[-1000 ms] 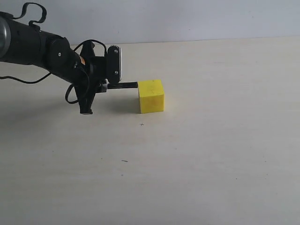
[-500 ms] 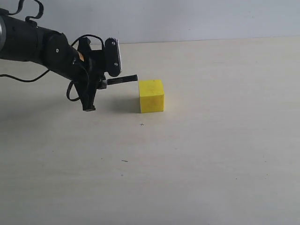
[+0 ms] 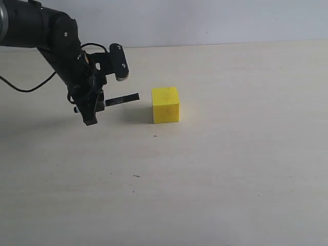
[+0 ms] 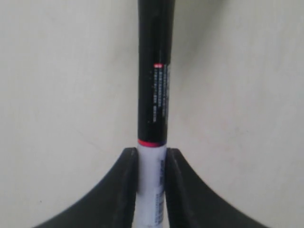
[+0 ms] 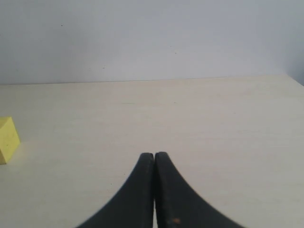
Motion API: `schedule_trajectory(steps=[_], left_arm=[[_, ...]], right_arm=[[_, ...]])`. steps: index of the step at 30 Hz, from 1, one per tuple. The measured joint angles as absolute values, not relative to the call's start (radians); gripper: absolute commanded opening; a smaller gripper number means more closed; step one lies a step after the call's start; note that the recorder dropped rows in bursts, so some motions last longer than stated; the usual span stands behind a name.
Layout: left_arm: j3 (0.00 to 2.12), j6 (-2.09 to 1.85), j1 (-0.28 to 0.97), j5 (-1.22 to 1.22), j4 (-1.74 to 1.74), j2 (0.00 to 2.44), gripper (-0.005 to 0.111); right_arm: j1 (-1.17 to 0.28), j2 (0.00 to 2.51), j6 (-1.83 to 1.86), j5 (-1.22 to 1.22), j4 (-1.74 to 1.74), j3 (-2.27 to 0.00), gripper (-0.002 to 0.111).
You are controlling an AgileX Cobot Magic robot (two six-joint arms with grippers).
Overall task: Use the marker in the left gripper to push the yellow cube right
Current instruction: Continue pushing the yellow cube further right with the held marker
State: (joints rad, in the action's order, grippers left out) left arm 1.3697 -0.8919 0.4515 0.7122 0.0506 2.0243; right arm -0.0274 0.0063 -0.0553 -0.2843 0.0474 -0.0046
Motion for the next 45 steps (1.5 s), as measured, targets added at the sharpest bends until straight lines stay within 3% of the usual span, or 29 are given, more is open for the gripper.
schedule_trajectory(steps=[13,20,28,37,45], left_arm=[[1.453,-0.871,0.456,0.751,0.145,2.145,0.0],[1.496,-0.857,0.634,0.648,0.157,2.159,0.0],[1.508,-0.812,0.603,0.667,0.185,2.159,0.0],[1.509,-0.812,0.71,0.537,0.175,2.159,0.0],[1.509,-0.762,0.645,0.606,0.183,2.159,0.0]], right_arm=[[-0.027,0.006,-0.055,-0.284,0.047,-0.005,0.0],[-0.027,0.006,-0.055,-0.284,0.047,-0.005,0.0],[-0.027,0.006,-0.055,-0.284,0.047,-0.005,0.0],[-0.027,0.006,-0.055,-0.284,0.047,-0.005,0.0],[-0.027,0.006,-0.055,-0.286,0.047,-0.005,0.0]])
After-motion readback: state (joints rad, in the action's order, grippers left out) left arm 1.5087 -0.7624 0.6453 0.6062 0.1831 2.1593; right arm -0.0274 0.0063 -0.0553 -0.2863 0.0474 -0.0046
